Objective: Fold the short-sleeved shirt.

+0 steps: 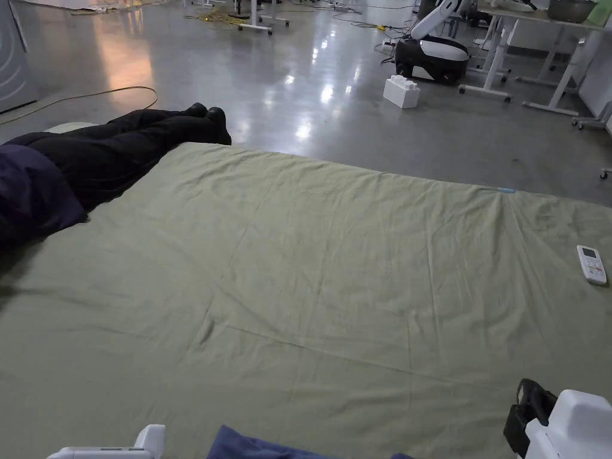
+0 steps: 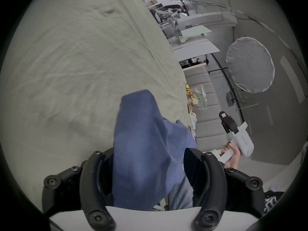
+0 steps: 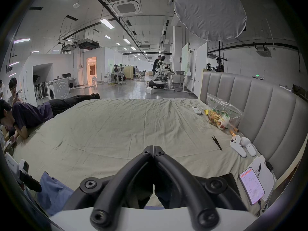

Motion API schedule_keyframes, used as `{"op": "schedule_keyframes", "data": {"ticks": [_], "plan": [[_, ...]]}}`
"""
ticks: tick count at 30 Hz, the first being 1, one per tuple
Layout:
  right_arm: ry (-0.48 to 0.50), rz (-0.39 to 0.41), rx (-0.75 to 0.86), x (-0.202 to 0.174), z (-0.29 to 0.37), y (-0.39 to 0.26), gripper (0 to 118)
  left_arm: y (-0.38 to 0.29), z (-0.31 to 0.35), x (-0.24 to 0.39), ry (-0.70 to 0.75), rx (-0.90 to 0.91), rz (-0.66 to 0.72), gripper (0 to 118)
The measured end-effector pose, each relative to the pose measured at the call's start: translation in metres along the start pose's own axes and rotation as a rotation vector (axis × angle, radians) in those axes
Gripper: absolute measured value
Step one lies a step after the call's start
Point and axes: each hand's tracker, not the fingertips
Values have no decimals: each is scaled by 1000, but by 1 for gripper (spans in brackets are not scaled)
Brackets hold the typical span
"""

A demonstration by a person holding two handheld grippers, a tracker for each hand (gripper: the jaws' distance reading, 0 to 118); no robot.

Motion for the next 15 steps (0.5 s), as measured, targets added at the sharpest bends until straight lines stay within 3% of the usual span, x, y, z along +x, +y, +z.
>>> {"op": "schedule_keyframes", "data": {"ticks": [2, 3, 4, 6, 15], "plan": [[-3, 2, -4, 1, 1, -1, 1, 1, -7, -1, -7, 3, 35, 62], [-4, 4, -8, 1, 1, -2, 1, 2, -9, -8, -4, -1, 48, 45], [-6, 5, -11, 2, 1, -2, 1, 1, -13, -11, 78, -10, 48, 18], [-10, 5, -13, 3, 1, -3, 1, -4, -16, -13, 70, -7, 23, 16], [-13, 5, -27, 5, 3, -4, 1, -3, 15, -15, -8, 122, 147, 12]]}}
